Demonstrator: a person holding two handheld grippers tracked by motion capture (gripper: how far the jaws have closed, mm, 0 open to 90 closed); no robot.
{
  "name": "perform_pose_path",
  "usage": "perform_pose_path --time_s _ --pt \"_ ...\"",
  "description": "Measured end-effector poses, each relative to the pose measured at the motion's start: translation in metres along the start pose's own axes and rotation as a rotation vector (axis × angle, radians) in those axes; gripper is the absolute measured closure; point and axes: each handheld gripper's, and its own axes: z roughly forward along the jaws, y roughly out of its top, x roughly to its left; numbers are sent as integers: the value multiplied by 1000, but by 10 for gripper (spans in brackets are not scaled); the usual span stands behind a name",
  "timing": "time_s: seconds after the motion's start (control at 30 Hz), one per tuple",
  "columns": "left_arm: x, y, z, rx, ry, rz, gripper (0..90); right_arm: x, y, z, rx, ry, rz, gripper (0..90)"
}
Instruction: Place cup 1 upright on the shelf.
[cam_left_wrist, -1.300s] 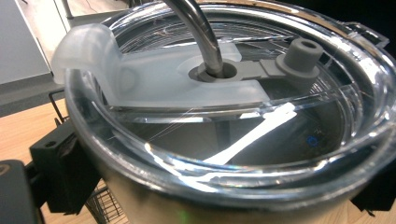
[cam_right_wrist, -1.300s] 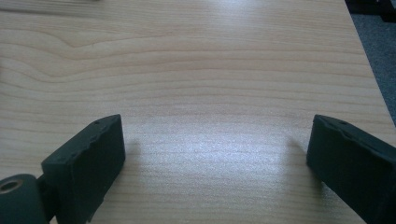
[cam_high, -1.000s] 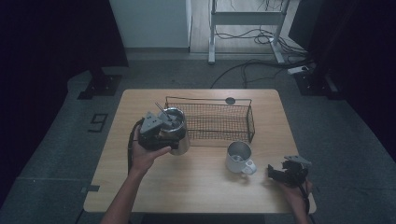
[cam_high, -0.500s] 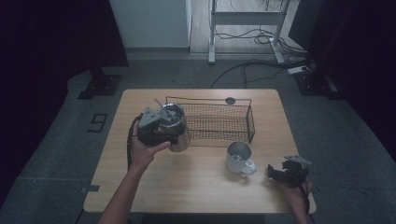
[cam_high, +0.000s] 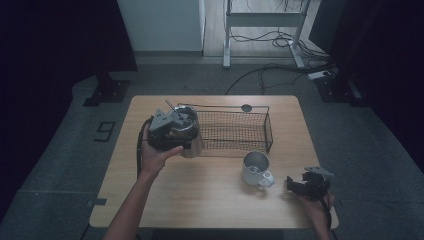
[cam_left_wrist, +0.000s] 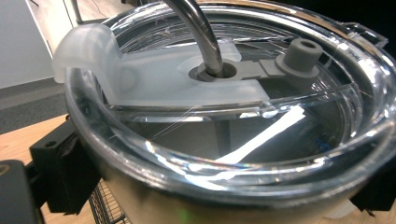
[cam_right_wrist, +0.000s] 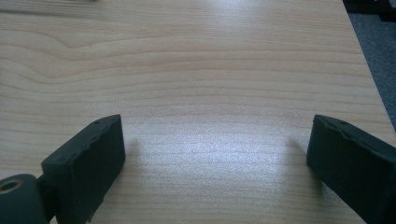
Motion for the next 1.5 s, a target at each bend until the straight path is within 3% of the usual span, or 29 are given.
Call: perform_pose_path --time_s 1.5 --pt "19 12 33 43 42 -17 42 0 0 1 -7 -3 0 42"
